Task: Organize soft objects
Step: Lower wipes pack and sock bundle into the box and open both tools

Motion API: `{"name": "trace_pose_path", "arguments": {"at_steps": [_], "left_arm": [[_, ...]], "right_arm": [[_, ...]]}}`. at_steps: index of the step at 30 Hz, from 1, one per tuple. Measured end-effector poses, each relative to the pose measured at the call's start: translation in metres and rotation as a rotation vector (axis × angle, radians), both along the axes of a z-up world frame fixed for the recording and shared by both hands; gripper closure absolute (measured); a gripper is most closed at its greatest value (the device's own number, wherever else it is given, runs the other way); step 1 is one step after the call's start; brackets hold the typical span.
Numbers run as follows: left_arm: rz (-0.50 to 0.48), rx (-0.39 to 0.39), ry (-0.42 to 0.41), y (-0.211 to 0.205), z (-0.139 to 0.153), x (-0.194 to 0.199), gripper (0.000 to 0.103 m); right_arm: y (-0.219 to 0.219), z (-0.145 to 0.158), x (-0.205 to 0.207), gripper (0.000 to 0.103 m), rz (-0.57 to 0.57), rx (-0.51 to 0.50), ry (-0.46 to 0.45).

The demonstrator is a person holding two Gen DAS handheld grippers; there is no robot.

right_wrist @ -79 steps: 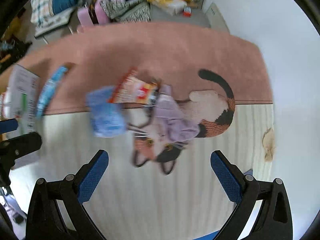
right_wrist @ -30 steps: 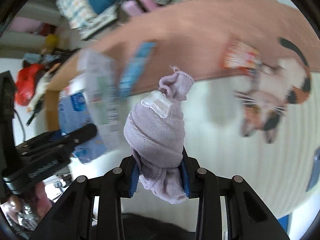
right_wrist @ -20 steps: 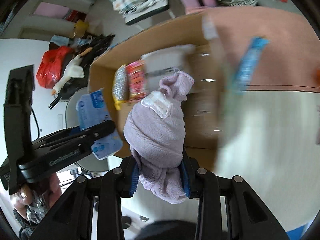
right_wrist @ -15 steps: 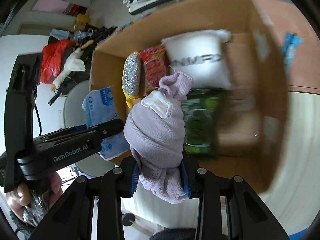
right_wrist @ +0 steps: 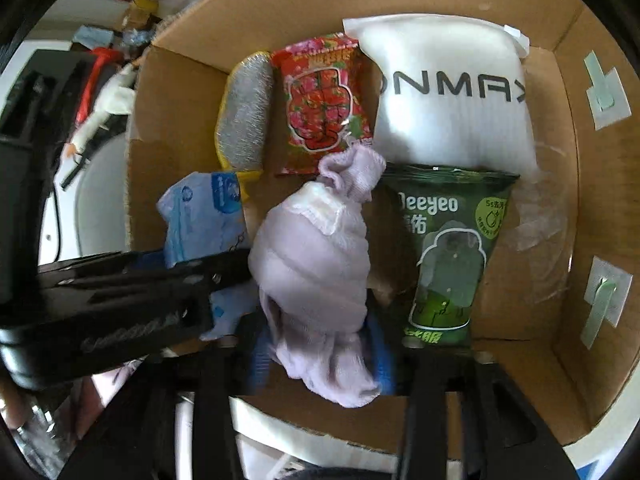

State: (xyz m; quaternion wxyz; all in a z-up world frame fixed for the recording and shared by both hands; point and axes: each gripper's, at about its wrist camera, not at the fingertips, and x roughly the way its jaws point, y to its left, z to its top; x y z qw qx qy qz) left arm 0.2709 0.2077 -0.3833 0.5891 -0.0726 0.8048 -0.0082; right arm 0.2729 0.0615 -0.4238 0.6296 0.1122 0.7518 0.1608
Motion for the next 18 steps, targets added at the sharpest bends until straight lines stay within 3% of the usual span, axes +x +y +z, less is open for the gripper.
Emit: {"name": "trace_pose_path", "arguments": {"at_steps": [1,4,12,18], "left_arm": [[0.000,0.002,0.001,0.002,0.000,-0.002,0.045],[0.002,0.010,-0.023,0.005,0.008,-0.006,0.036],[0.002,0.041,-0.117,0.000,0.046,-0.023,0.036],[0.017,0.093,-0.262,-0.013,0.092,-0.051,0.036]], "right_arm": [[0.000,0.001,-0.001,0.007,-0.001,-0.011,-0.006],[0.003,0.009,-0.002,0.007,0.012,-0.036,-0.018],[-0.005,0.051,-0.010,0.007,0.043,-0.123,-0.101],[-0.041,0.091,-0.029,0.007,0.045,-0.237,-0.205]]}}
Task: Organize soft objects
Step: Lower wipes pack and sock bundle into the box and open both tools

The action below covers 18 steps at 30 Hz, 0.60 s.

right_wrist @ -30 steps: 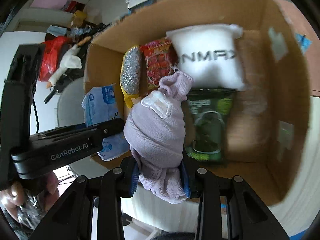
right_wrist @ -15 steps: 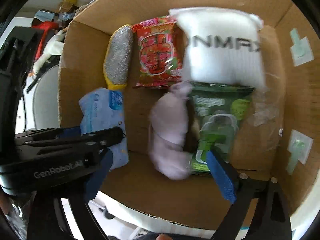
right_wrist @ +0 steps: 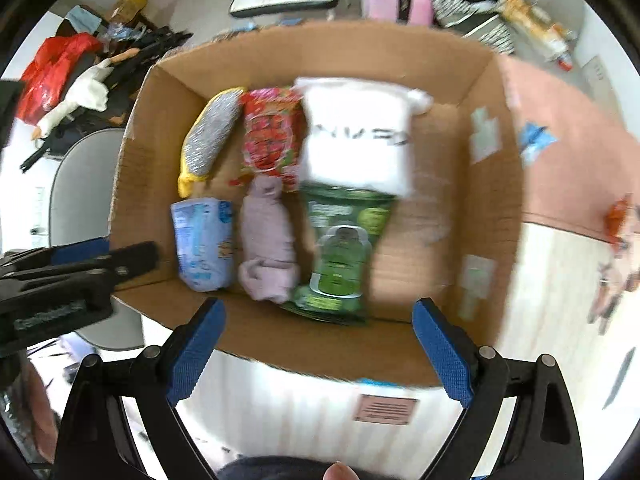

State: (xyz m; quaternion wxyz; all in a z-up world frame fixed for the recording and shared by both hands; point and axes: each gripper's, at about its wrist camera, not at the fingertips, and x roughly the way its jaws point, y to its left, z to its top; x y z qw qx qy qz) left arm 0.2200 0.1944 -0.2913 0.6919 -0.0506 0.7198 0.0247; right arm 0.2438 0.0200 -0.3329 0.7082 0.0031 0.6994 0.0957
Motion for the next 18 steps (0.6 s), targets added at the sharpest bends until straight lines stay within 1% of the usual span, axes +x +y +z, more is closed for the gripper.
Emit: {"name": "trace_pose_path", "arguments": {"at_steps": [1,2,4,8,14,15,16,17,18], "left_arm": [[0.002,0.009,-0.023,0.001,0.009,0.003,0.036],[0.006,0.022,-0.056,-0.002,0.018,-0.005,0.036],[0.006,0.035,-0.098,-0.004,0.029,-0.011,0.036],[0.018,0.048,-0.162,-0.012,0.052,-0.027,0.036],[0.010,0.048,-0.214,-0.023,0.073,-0.042,0.035],[0.011,0.048,-0.219,-0.024,0.075,-0.043,0.023],[0.011,0.049,-0.227,-0.026,0.078,-0.044,0.007],[0.009,0.049,-0.237,-0.027,0.080,-0.044,0.003],[0.012,0.051,-0.243,-0.028,0.080,-0.044,0.003]], "right_arm": [[-0.004,0.008,-0.004,0.007,-0.004,-0.014,-0.018],[-0.017,0.011,-0.008,0.007,-0.007,-0.018,-0.029],[-0.029,0.024,-0.015,0.007,-0.010,-0.028,-0.061],[-0.039,0.046,-0.029,0.007,-0.018,-0.024,-0.104],[-0.047,0.068,-0.051,0.007,-0.011,-0.007,-0.142],[-0.048,0.069,-0.053,0.007,-0.013,0.001,-0.145],[-0.050,0.071,-0.056,0.006,-0.017,0.012,-0.148],[-0.051,0.071,-0.057,0.000,-0.022,0.024,-0.149],[-0.052,0.071,-0.058,0.000,-0.027,0.048,-0.153]]}}
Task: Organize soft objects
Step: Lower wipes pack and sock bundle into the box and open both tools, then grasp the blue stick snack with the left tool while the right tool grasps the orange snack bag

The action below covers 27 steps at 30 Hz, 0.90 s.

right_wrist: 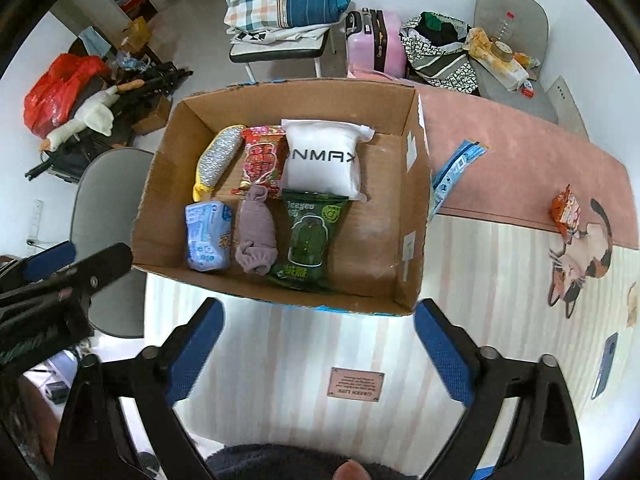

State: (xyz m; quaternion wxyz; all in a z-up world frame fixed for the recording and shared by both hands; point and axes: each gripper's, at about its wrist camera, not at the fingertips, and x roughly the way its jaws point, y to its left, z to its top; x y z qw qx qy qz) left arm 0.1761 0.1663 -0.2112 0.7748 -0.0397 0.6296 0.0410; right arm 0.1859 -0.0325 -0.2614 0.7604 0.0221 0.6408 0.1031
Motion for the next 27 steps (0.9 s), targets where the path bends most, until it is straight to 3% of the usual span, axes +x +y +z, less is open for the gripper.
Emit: {"name": "trace_pose_path", "arguments": {"at_steps": [7,11,19,27], "left_arm": [[-0.010,0.021,-0.011,-0.021,0.001,0.007,0.002],[-0.058,0.048,-0.031,-0.059,0.002,0.020,0.002],[-0.282,0.118,-0.009,-0.188,-0.026,0.076,0.002],[-0.498,0.164,0.083,-0.294,-0.072,0.156,0.003]], "right_arm": [[-0.031,0.000,0.002,0.000,-0.049,0.088,0.005],[-0.074,-0.005,0.007,0.000,-0.119,0.100,0.016],[-0.214,-0.031,0.027,0.000,-0.332,-0.013,0.069],[-0.324,-0.064,0.070,0.000,-0.413,-0.109,0.121]]}}
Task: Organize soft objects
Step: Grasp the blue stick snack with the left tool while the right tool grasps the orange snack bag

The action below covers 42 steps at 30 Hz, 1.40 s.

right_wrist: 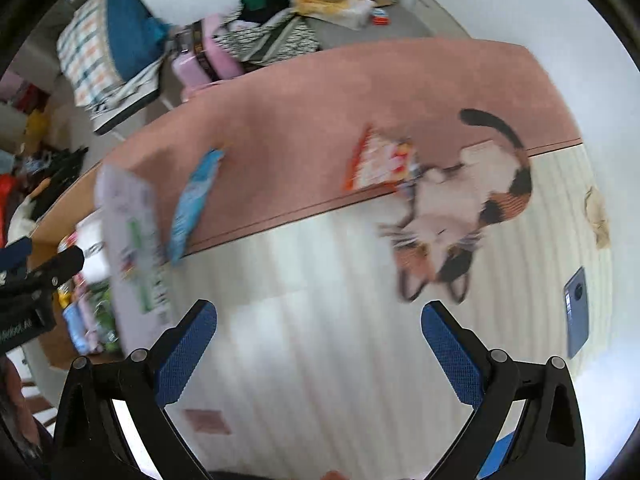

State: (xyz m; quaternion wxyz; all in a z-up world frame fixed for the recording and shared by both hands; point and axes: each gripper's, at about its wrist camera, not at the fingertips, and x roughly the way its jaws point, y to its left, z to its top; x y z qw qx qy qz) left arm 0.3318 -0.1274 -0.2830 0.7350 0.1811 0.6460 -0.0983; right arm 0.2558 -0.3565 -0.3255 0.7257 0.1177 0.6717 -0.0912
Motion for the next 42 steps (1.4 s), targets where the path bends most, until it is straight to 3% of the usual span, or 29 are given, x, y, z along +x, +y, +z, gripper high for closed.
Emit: {"name": "trace_pose_path", "arguments": {"at_steps": [3,9,17,18,19,21,25,27,29,31,38,42], "left_arm": [[-0.050,0.042,0.050,-0.030,-0.025,0.027,0.004],[-0.095,0.086,0.214,-0.067,-0.089,0.058,0.019],[-0.121,0.182,0.347,-0.084,-0.157,0.067,0.019],[-0.114,0.184,0.360,-0.083,-0.162,0.067,0.028],[-0.102,0.180,0.376,-0.082,-0.166,0.067,0.043],[-0.069,0.178,0.414,-0.077,-0.176,0.063,0.060],[0.060,0.056,0.453,-0.065,-0.173,0.061,0.072],[0.126,-0.018,0.473,-0.059,-0.171,0.056,0.072],[0.184,-0.084,0.473,-0.056,-0.168,0.048,0.072],[0.200,-0.103,0.451,-0.057,-0.166,0.039,0.072],[0.216,-0.048,0.328,-0.074,-0.164,0.004,0.069],[0.238,-0.065,0.307,-0.083,-0.163,-0.013,0.065]], "right_arm": [[-0.029,-0.016,0.017,0.000,0.007,-0.011,0.013],[-0.068,-0.055,0.044,0.000,0.031,-0.011,0.096],[-0.095,-0.101,0.077,0.000,0.095,-0.039,0.160],[-0.094,-0.104,0.082,0.000,0.112,-0.042,0.161],[-0.093,-0.107,0.088,0.000,0.136,-0.037,0.161],[-0.089,-0.115,0.097,0.000,0.182,-0.015,0.157],[-0.072,-0.124,0.108,0.000,0.302,-0.021,0.184],[-0.063,-0.122,0.107,0.000,0.377,-0.049,0.189],[-0.054,-0.117,0.102,0.000,0.470,-0.094,0.185],[-0.048,-0.115,0.095,0.000,0.558,-0.154,0.193],[-0.030,-0.140,0.082,0.000,0.833,-0.370,0.221],[-0.019,-0.151,0.091,0.002,0.886,-0.362,0.172]]}}
